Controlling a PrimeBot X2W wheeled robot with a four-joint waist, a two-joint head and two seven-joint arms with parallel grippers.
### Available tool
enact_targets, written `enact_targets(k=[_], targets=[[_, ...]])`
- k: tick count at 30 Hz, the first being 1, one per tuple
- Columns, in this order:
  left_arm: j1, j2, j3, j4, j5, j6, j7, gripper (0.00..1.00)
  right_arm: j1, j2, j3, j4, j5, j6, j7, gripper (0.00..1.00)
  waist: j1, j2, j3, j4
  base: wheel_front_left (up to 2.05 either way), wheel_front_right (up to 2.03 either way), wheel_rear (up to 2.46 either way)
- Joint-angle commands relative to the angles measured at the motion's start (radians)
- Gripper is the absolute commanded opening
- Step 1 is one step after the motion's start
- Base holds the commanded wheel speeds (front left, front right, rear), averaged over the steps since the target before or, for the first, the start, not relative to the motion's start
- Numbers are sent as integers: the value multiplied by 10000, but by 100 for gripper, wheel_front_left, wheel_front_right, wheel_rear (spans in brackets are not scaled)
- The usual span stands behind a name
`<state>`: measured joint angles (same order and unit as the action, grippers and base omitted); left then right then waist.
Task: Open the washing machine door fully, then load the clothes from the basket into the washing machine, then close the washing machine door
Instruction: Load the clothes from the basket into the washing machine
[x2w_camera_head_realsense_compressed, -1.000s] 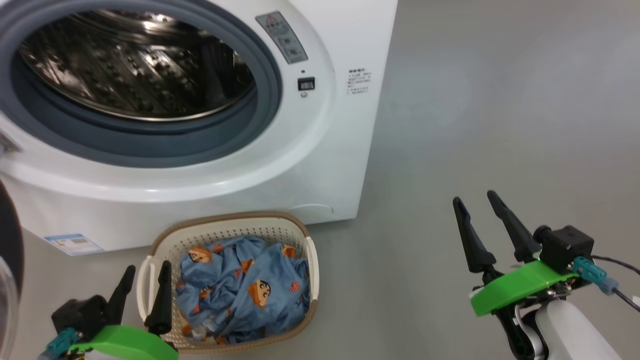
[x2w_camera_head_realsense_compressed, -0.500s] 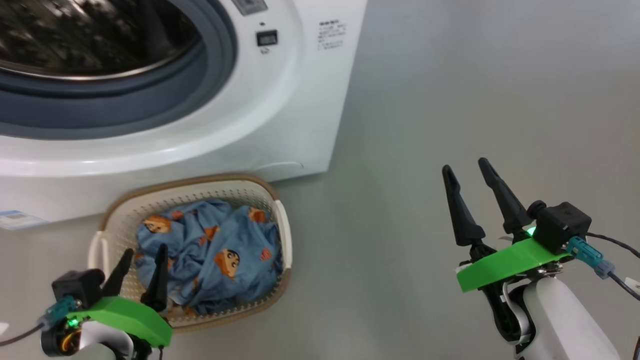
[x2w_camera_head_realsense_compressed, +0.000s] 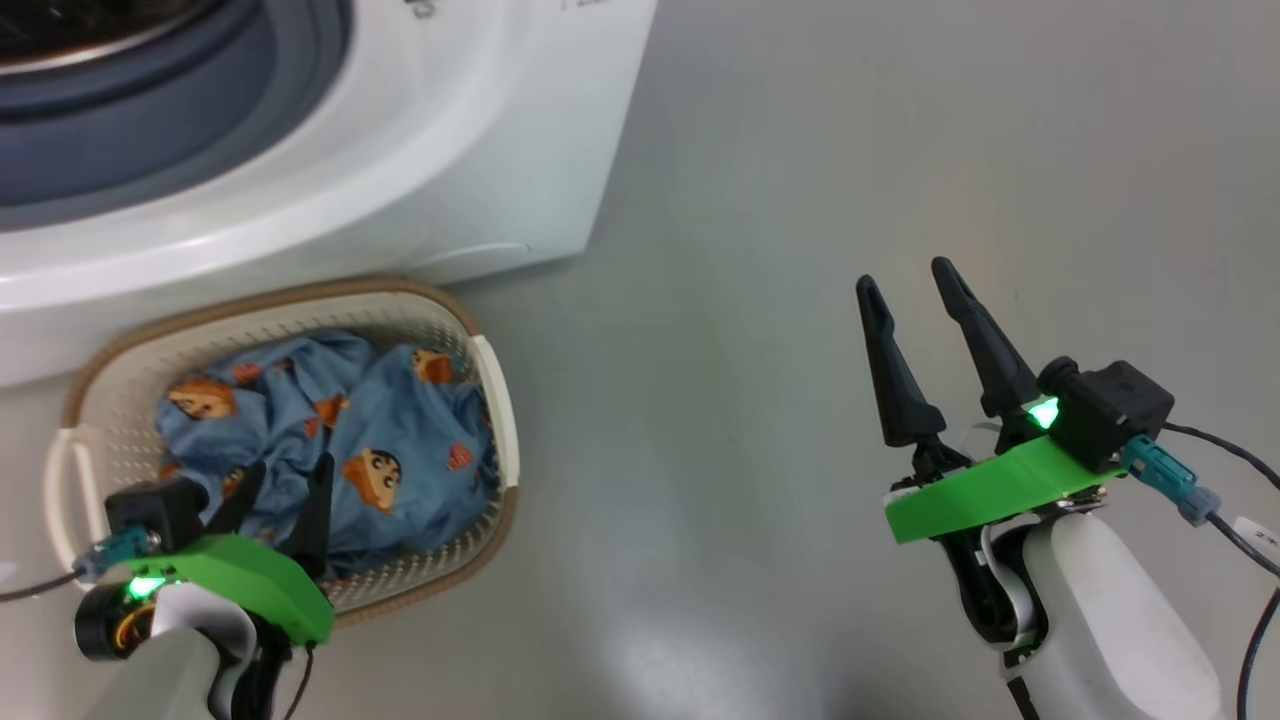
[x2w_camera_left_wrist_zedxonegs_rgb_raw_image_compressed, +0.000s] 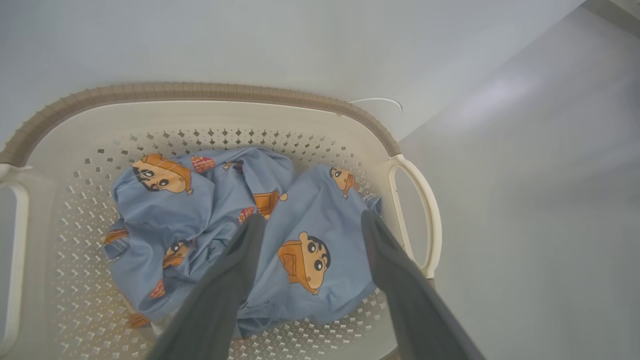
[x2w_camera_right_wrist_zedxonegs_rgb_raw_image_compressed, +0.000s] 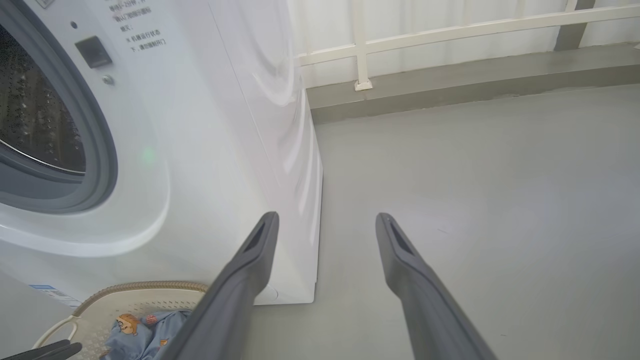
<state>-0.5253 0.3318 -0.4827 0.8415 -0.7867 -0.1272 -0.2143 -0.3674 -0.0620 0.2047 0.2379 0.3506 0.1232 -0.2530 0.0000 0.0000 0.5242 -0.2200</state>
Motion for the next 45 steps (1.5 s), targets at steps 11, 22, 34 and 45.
enact_targets(k=[11, 22, 34, 45], targets=[[-1590, 966, -1164, 1024, -1046, -34, 806, 100, -592, 115, 481, -600, 183, 75, -88, 100, 0, 0, 1971, -678, 0, 0, 0], [-3041, 1785, -2176, 1768, -1621, -34, 1048, 100, -885, 117, 664, -1058, 577, 75, -88, 100, 0, 0, 3360, -1135, 0, 0, 0], [-3770, 2174, -3334, 1589, -2337, -34, 1754, 100, -967, 117, 717, -1277, 841, 75, -88, 100, 0, 0, 4008, -1349, 0, 0, 0], [-4140, 2220, -3990, 1988, -2867, -34, 1790, 0, -1090, 118, 677, -1256, 823, 75, -88, 100, 0, 0, 4028, -1280, 0, 0, 0]])
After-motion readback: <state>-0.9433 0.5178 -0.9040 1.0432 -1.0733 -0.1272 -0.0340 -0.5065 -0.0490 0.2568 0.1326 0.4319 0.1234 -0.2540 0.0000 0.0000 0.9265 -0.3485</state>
